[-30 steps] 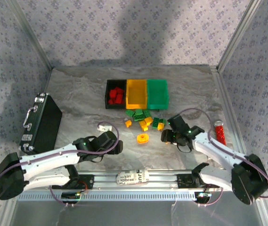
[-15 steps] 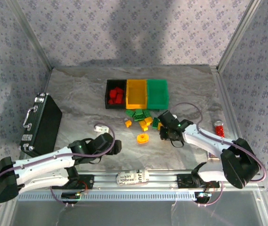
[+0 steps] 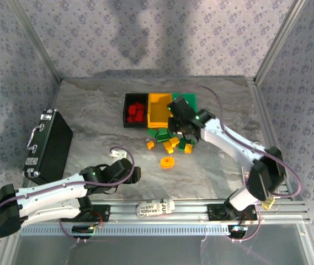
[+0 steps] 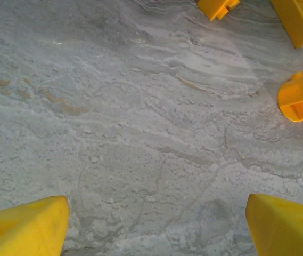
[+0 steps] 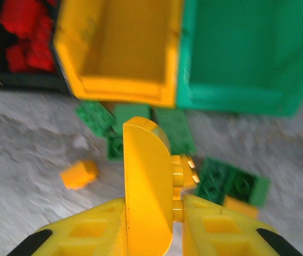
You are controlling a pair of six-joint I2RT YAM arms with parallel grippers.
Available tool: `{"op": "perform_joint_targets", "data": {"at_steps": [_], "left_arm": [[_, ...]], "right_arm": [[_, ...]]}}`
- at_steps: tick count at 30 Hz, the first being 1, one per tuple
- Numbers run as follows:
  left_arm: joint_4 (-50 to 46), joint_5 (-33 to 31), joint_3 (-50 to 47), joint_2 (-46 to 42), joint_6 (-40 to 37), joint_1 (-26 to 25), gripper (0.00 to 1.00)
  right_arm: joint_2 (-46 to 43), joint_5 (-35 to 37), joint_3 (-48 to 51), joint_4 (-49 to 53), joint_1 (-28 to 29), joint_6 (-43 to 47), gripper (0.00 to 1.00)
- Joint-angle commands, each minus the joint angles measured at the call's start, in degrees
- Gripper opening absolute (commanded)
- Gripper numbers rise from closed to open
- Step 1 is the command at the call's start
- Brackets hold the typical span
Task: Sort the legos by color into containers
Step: Place the lego in the container.
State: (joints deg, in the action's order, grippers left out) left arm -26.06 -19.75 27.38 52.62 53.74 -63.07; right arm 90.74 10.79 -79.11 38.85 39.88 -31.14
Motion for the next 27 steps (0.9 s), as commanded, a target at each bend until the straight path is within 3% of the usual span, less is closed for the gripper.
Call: {"op": "perform_joint_targets", "data": {"at_steps": [1, 10, 11, 14, 19, 27], "left_arm": [[2.15, -0.15, 0.44, 0.65, 1.18, -1.49, 0.86], [1.24, -2.93, 2.19, 1.28, 2.85, -6.55, 0.85], [1.14, -3.19, 2.54, 1.34, 2.87, -6.92, 0.85], [0.45, -3.96, 3.54, 1.5, 2.94, -8.24, 0.85], [1.73, -3.94, 4.9, 2.24, 0.85, -9.26, 0.85], [5.48, -0.64, 12.43, 12.08, -9.49, -9.25, 0.86]], "right_arm": [[7.61, -1.74, -9.21, 5.56, -0.76, 4.35, 0.28], [25.59, -5.8, -32.66, 12.35, -4.37, 6.44, 0.32], [27.37, -6.03, -35.3, 13.53, -4.85, 6.36, 0.37], [28.3, -5.53, -39.29, 15.72, -4.88, 6.65, 0.67], [20.72, -2.23, -33.9, 13.68, -2.99, 7.27, 0.7], [-2.26, -1.65, -7.02, 3.7, -2.47, 5.02, 0.7]]}}
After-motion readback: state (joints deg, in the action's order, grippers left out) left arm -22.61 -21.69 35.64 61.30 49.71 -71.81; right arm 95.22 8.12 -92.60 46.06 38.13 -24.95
